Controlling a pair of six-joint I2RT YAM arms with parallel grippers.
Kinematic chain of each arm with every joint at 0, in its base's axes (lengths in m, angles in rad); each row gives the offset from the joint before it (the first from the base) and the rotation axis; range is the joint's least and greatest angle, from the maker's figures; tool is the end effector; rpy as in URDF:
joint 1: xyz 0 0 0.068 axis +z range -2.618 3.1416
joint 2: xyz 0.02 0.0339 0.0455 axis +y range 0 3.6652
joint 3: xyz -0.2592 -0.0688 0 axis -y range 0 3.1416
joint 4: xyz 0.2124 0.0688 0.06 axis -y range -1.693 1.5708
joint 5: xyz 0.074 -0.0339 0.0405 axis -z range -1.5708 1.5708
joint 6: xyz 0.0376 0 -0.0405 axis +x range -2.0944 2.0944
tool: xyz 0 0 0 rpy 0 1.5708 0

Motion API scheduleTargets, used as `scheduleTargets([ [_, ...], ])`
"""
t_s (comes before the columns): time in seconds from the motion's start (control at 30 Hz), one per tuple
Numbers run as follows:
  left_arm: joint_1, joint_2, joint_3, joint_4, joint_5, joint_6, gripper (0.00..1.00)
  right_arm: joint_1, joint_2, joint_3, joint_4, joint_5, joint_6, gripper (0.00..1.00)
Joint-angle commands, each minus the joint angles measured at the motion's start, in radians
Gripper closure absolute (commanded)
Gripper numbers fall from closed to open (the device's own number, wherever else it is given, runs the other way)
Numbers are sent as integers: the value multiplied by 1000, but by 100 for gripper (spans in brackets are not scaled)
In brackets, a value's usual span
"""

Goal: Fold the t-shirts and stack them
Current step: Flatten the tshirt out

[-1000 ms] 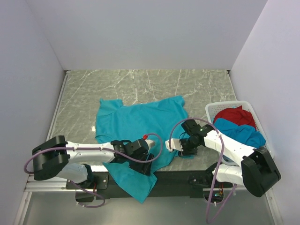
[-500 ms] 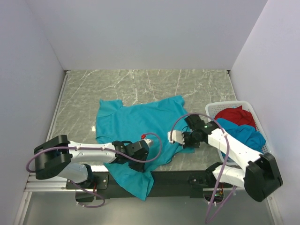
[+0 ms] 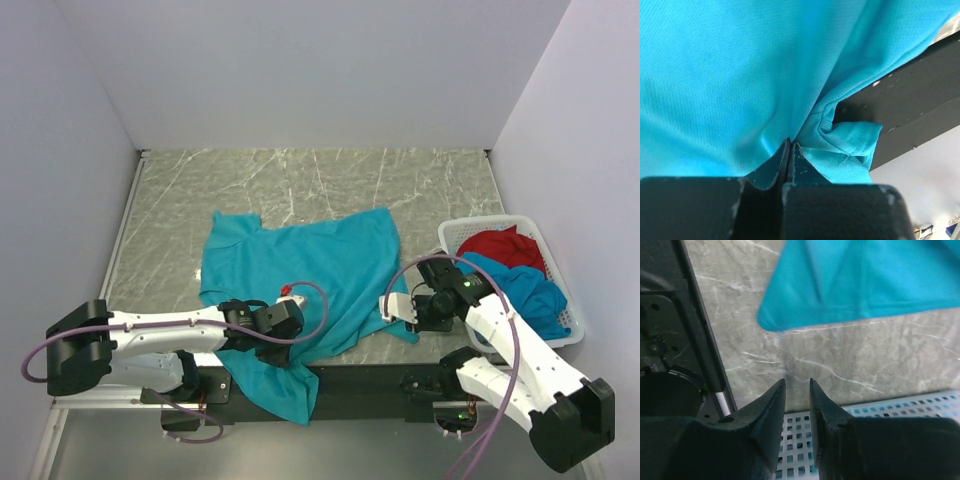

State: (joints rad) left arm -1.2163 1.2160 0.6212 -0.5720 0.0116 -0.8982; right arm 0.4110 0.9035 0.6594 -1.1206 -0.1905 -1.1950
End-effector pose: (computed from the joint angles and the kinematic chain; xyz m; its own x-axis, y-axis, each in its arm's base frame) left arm 0.0632 -0.1721 0.1846 -0.9336 0.2691 -0.2366 0.3356 0.8881 -0.3141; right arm 0.0915 0.0476 0.2154 0.0686 -0.9665 -0.2475 -0.9917 -0.0391 -0.1223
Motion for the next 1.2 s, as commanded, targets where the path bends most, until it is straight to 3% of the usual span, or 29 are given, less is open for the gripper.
scheduleTargets([
  [0.0,0,-39,32,-98,-9,-54,100,-9,-43,15,-22,-3,3,66],
  [0.13,32,-58,17,-114,-42,-68,100,-5,43,46,28,-105,38,62],
  [0.33,99,-139,9,-94,-38,-91,100,101,273,68,148,-188,199,43],
  [0.5,138,-188,-3,-65,-13,-81,100,158,383,66,243,-155,288,42],
  [0.53,143,-188,-5,-63,-3,-77,100,167,390,63,249,-153,291,44],
  [0.6,146,-187,-9,-63,-1,-76,100,183,411,65,260,-152,302,64],
  [0.63,147,-187,-9,-65,-2,-76,100,204,414,71,257,-135,311,76],
  [0.67,149,-194,-11,-69,-7,-80,100,216,407,75,248,-123,317,98],
  [0.9,159,-256,-25,-88,4,-105,100,223,83,143,197,137,218,100],
  [1.07,167,-247,-29,-69,11,-102,100,221,3,149,12,119,155,100],
  [1.17,167,-242,-37,-63,17,-104,100,223,-50,47,-54,86,138,100],
])
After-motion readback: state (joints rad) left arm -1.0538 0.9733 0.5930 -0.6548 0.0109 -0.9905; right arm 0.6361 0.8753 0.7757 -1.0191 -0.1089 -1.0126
